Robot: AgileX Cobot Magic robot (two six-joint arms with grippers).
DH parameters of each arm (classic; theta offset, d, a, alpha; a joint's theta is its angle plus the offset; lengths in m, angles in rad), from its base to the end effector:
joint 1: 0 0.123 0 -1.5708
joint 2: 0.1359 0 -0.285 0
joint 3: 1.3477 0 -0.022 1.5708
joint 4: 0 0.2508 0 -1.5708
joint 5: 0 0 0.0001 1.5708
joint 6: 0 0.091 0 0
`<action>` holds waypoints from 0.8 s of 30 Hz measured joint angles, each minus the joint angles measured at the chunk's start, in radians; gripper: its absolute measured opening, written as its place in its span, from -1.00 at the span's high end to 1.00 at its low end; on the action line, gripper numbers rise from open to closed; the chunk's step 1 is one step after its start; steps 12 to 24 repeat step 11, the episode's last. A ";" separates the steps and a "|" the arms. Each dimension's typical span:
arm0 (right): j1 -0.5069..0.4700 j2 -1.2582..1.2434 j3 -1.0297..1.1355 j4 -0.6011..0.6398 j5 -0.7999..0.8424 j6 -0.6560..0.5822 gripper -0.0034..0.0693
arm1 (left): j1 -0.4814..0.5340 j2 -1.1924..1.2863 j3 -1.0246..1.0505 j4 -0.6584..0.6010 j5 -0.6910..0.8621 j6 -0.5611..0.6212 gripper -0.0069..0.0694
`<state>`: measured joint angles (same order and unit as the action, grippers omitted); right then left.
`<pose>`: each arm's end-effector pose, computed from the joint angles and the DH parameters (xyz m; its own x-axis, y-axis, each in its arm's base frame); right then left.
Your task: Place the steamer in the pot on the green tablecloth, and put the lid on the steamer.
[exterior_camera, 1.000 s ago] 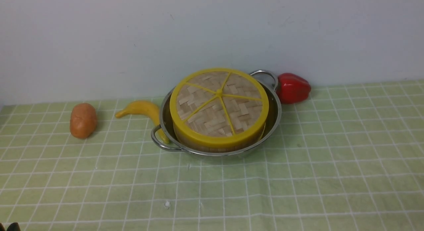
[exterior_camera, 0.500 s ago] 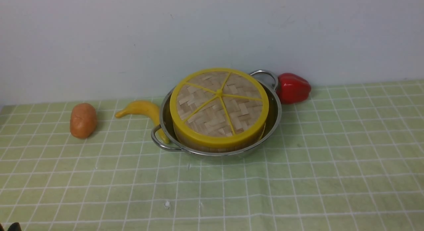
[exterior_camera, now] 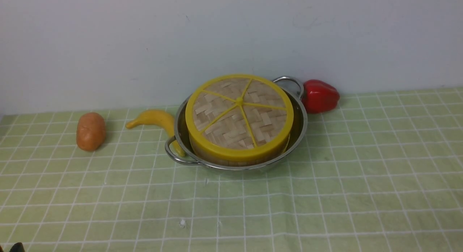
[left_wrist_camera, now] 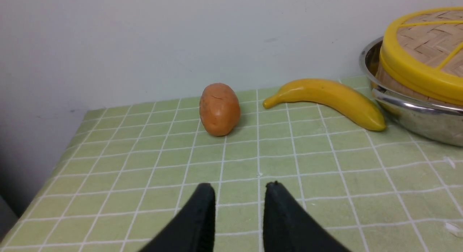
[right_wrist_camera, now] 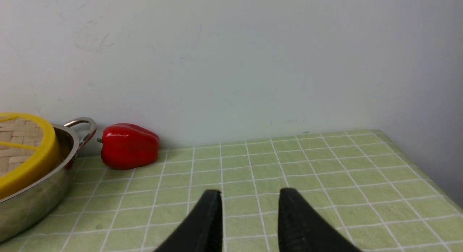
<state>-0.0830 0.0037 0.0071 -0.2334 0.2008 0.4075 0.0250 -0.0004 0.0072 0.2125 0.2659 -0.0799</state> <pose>0.0559 -0.0089 0.1928 -0.0937 0.1859 -0.9781 0.1475 0.9742 0.1710 0.0551 0.0064 0.1872 -0.1873 0.1202 -0.9749 -0.0565 0.9895 0.1328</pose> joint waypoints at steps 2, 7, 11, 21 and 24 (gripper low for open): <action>0.000 0.000 0.000 0.000 0.000 0.000 0.25 | 0.000 0.000 0.000 0.000 -0.001 0.000 0.32; 0.000 0.000 0.000 0.000 0.000 0.000 0.25 | 0.000 0.000 0.000 0.000 -0.001 -0.001 0.29; 0.000 0.000 0.000 0.000 0.000 0.000 0.25 | 0.000 0.000 0.000 0.000 -0.001 -0.001 0.29; 0.000 0.000 0.000 0.000 0.000 0.000 0.25 | 0.000 0.000 0.000 0.000 -0.001 -0.001 0.29; 0.000 0.000 0.000 0.000 0.000 0.000 0.25 | 0.000 0.000 0.000 0.000 -0.001 -0.001 0.29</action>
